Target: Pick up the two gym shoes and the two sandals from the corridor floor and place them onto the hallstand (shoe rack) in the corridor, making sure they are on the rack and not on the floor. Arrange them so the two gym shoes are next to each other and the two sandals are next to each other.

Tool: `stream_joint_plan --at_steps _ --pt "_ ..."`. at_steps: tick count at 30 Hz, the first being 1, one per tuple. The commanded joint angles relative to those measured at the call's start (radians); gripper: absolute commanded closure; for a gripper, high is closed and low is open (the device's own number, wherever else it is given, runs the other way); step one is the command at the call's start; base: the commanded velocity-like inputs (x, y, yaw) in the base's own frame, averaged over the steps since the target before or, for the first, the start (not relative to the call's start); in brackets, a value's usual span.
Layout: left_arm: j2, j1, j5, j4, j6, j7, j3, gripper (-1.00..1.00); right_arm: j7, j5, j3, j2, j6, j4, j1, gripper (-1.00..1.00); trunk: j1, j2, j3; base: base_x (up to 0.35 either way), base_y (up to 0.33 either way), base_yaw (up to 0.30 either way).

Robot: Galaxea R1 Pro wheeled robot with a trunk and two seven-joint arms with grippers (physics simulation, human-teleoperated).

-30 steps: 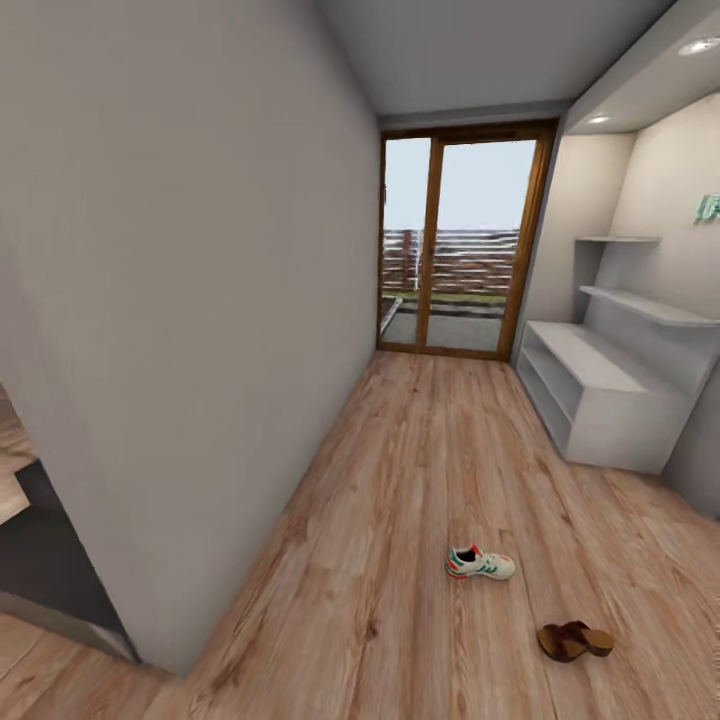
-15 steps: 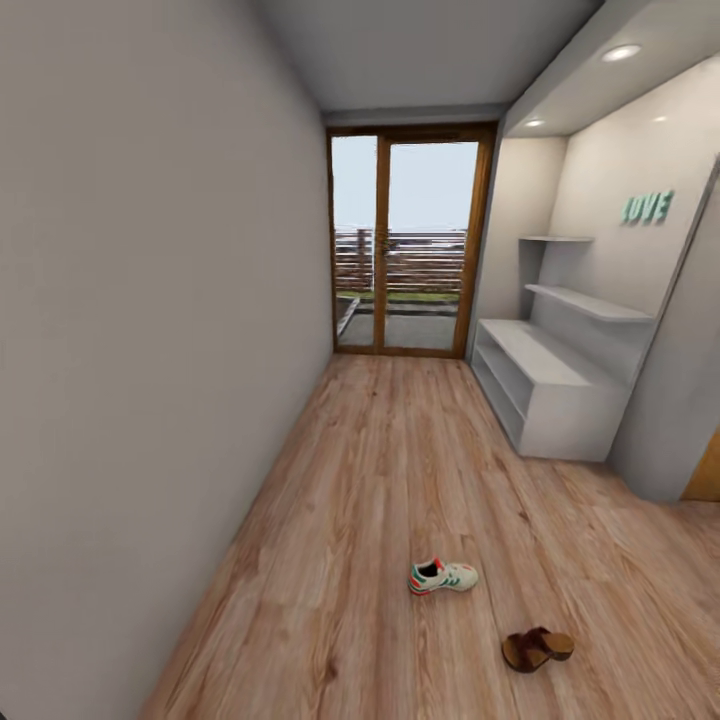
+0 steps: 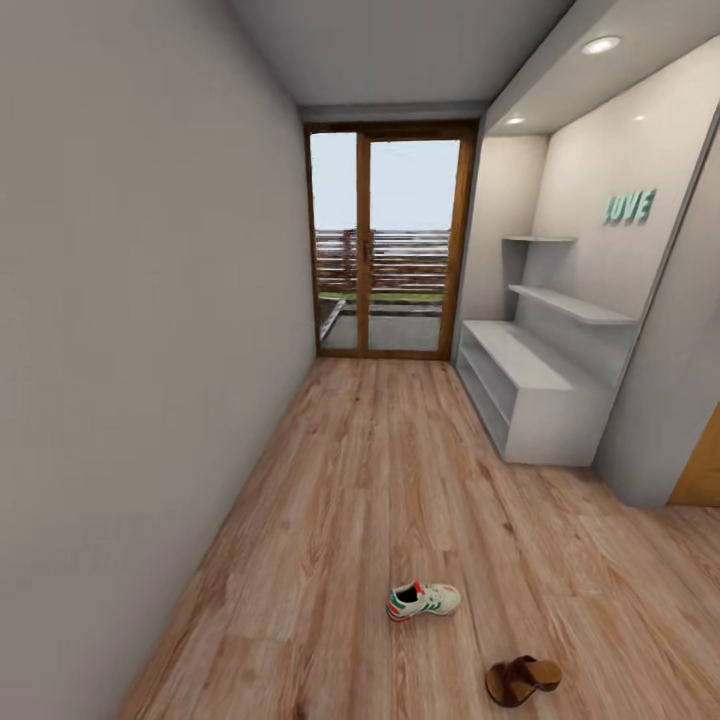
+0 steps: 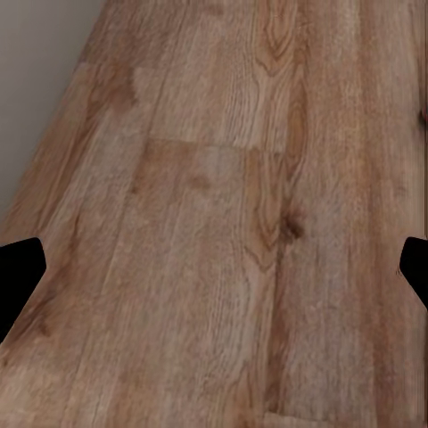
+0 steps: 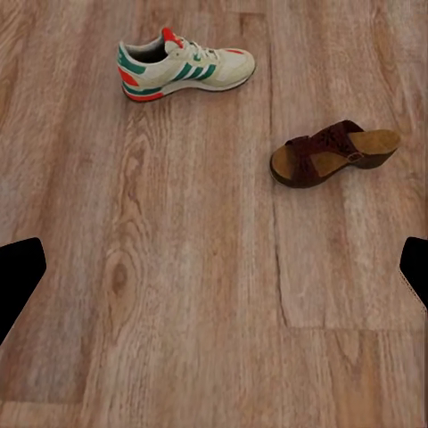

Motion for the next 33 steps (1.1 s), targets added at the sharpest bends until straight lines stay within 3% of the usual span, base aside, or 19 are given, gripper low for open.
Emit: stream_joint_plan --at_steps 1,10,20,33 --pt "0.000 -0.001 0.002 0.001 -0.003 -0.001 0.001 -1.00 0.000 -0.005 0.001 0.000 -0.003 0.001 -0.001 -1.00 0.000 0.000 -0.001 0.279 -0.166 -0.001" --pt "0.000 -0.001 0.002 0.001 -0.003 -0.001 0.001 -1.00 0.000 -0.007 0.001 0.000 -0.004 -0.004 -0.001 -1.00 0.000 0.000 -0.001 0.279 -0.163 0.000" --pt "0.000 -0.001 0.002 0.001 -0.003 -0.001 0.001 -1.00 0.001 -0.007 0.001 0.000 -0.005 -0.006 -0.001 -1.00 0.000 0.000 -0.001 0.324 -0.026 0.000" --pt "0.000 -0.001 0.002 0.001 -0.003 -0.001 0.001 -1.00 0.000 -0.006 0.001 0.000 -0.003 -0.005 -0.001 -1.00 0.000 0.000 -0.001 0.302 0.190 -0.159"
